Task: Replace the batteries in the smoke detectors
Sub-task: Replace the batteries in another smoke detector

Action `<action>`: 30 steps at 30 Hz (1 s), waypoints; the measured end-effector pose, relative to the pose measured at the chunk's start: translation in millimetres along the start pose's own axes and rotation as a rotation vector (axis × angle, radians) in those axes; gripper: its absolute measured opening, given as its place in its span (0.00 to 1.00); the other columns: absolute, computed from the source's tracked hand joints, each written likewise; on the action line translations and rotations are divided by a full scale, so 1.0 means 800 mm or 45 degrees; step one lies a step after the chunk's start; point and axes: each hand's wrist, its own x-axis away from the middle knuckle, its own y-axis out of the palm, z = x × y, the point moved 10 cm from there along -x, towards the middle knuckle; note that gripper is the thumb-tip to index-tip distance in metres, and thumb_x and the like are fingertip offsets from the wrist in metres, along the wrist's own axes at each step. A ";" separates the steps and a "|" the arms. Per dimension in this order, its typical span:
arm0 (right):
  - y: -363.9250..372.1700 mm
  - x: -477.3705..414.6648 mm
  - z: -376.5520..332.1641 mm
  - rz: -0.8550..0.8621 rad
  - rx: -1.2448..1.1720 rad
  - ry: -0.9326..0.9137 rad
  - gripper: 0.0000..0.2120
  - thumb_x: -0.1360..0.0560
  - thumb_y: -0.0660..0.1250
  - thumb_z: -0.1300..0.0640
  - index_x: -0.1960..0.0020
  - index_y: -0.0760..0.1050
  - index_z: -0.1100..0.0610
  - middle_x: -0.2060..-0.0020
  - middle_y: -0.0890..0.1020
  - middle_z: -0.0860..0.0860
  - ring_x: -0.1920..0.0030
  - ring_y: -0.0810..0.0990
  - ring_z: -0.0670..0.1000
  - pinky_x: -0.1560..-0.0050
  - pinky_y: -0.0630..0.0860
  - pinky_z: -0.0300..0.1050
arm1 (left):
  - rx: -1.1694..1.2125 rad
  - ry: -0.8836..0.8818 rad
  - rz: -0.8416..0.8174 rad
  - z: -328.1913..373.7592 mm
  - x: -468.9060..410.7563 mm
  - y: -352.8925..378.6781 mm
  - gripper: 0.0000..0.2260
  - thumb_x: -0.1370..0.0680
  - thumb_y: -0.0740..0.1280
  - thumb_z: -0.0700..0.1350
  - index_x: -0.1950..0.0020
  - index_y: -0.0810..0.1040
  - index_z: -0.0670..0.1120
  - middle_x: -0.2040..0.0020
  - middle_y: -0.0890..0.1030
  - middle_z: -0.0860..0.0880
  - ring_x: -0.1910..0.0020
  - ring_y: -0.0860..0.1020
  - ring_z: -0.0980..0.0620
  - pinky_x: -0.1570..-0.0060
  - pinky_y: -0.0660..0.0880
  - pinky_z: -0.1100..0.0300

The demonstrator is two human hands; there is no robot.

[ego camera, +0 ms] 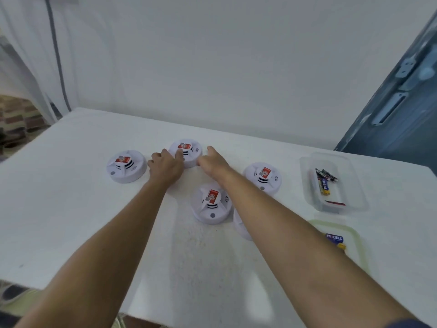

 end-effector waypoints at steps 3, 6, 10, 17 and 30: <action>0.007 -0.015 -0.001 0.006 0.045 0.001 0.18 0.25 0.59 0.53 0.40 0.74 0.59 0.42 0.78 0.58 0.37 0.74 0.61 0.40 0.71 0.53 | -0.049 -0.019 0.014 0.000 -0.009 0.002 0.27 0.18 0.54 0.58 0.29 0.65 0.38 0.30 0.64 0.37 0.30 0.60 0.37 0.33 0.60 0.45; 0.000 -0.014 -0.006 0.041 -0.066 -0.005 0.05 0.26 0.59 0.56 0.58 0.72 0.56 0.59 0.75 0.53 0.53 0.73 0.56 0.56 0.68 0.47 | -0.014 -0.011 0.024 -0.002 -0.015 0.001 0.27 0.19 0.57 0.57 0.29 0.64 0.38 0.31 0.66 0.37 0.30 0.61 0.37 0.34 0.61 0.45; -0.008 -0.008 -0.006 0.043 -0.286 -0.012 0.07 0.23 0.60 0.56 0.60 0.70 0.55 0.64 0.71 0.50 0.63 0.69 0.51 0.60 0.65 0.46 | 0.224 0.081 0.048 0.001 -0.018 -0.006 0.25 0.22 0.66 0.54 0.30 0.64 0.42 0.34 0.73 0.41 0.35 0.70 0.40 0.38 0.70 0.45; -0.019 0.016 0.005 -0.038 -0.878 -0.058 0.20 0.17 0.53 0.40 0.30 0.70 0.47 0.34 0.74 0.51 0.43 0.76 0.56 0.45 0.72 0.49 | 0.547 0.440 0.149 0.048 0.034 -0.041 0.26 0.28 0.76 0.46 0.34 0.69 0.49 0.42 0.75 0.54 0.53 0.78 0.61 0.59 0.74 0.67; -0.067 0.101 0.010 -0.252 -1.592 -0.218 0.24 0.21 0.62 0.45 0.28 0.71 0.54 0.38 0.76 0.61 0.45 0.79 0.64 0.50 0.80 0.63 | 0.495 1.041 -0.017 0.122 0.173 -0.019 0.16 0.30 0.77 0.40 0.46 0.77 0.47 0.46 0.80 0.51 0.42 0.78 0.56 0.42 0.77 0.60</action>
